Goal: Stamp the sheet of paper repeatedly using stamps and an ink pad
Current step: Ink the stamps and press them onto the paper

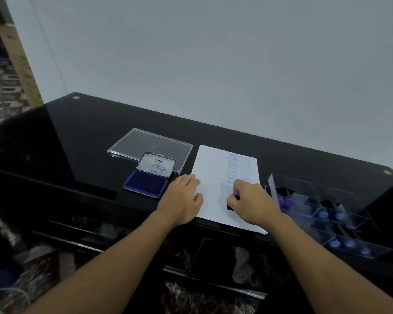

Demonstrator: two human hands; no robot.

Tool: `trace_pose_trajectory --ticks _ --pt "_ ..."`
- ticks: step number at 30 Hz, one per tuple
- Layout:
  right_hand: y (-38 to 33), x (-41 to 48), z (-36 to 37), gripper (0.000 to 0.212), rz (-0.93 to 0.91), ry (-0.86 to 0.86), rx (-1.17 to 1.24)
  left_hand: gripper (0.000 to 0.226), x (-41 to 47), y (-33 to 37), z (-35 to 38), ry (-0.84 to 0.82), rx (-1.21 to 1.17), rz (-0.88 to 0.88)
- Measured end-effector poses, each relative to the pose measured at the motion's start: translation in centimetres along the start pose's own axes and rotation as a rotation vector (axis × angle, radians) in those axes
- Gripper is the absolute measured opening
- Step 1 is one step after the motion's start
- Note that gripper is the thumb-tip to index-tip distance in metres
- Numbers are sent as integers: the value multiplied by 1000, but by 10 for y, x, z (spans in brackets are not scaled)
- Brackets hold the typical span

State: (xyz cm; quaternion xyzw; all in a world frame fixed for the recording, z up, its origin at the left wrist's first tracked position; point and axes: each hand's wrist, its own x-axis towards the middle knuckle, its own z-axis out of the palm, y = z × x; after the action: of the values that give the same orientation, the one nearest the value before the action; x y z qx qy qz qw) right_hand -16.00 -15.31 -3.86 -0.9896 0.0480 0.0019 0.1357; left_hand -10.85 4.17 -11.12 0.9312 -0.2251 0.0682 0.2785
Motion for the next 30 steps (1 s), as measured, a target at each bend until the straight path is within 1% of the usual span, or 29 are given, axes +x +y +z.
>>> trace_pose_trajectory --ticks 3,7,11,14,18,21,24,30 --pt "0 0 1 19 -7 -12 -15 55 -1 0 1 -3 8 -3" --pt "-1 0 2 18 -12 -17 -30 51 -1 0 1 -3 18 1" --pt "-3 1 2 18 -7 -23 -35 55 -1 0 1 -7 29 -3" --pt "-5 0 4 19 -10 -31 -36 53 -1 -1 1 -7 33 2" --pt "-10 -4 14 19 6 20 -61 45 1 -2 3 -15 40 11" --pt "-10 -4 19 18 21 54 -49 47 2 -1 5 -24 50 0" --pt "-8 -1 23 20 26 58 -29 48 2 -1 7 -22 76 -6" --pt "-8 -2 26 15 25 71 -29 48 2 0 8 -30 113 1"
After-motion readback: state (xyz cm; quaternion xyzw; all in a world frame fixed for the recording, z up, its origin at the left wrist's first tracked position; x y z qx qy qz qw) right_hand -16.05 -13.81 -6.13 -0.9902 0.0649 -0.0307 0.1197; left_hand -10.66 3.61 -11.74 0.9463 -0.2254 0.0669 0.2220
